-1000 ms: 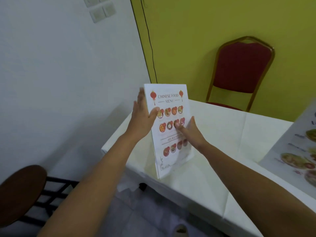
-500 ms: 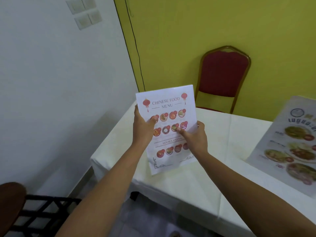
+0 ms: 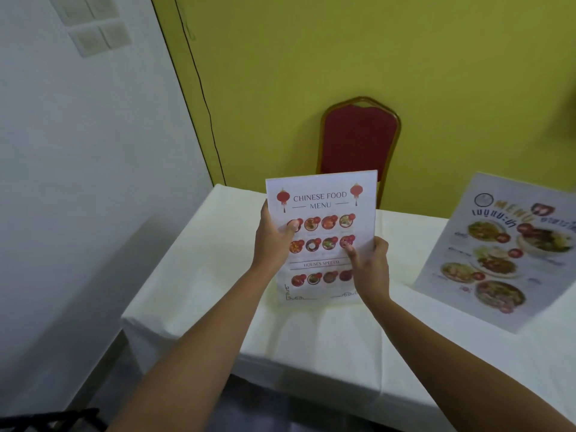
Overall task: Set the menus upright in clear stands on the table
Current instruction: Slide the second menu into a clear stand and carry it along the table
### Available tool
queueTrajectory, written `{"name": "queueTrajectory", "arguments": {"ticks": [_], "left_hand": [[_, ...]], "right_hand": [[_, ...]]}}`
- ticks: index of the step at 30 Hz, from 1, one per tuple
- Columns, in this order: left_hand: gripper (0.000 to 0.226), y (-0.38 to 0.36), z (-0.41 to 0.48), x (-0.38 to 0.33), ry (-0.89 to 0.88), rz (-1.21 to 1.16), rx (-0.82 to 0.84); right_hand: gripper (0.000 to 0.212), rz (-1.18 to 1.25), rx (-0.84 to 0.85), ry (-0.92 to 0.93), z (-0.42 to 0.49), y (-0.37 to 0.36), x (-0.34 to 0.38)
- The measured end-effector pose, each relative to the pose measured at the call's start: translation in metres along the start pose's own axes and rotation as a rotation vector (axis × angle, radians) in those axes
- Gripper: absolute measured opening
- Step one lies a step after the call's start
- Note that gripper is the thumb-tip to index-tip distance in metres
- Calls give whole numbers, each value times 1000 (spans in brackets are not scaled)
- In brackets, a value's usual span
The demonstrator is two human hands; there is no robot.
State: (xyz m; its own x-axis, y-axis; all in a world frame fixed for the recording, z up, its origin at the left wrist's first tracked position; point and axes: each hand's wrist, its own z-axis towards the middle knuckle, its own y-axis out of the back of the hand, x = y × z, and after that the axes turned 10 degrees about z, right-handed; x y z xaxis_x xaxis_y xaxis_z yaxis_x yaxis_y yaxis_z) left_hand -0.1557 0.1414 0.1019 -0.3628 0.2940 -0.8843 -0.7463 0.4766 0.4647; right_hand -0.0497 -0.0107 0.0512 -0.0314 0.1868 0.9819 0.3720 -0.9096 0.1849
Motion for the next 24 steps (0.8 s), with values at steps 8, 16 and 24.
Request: {"name": "queueTrajectory", "arguments": {"ticks": [8,16,24], "left_hand": [[77,-20,-29,25,29,-73,-58],[96,-38,-61,49,163,-97,-70],[71,-49,-69,58,183,-118,-107]], "right_hand": [[54,-6,47,-10,-8,7,-14],[65,-51,166,19,-18,17,-23],[62,-57,177,-10,-19,22,-35]]}}
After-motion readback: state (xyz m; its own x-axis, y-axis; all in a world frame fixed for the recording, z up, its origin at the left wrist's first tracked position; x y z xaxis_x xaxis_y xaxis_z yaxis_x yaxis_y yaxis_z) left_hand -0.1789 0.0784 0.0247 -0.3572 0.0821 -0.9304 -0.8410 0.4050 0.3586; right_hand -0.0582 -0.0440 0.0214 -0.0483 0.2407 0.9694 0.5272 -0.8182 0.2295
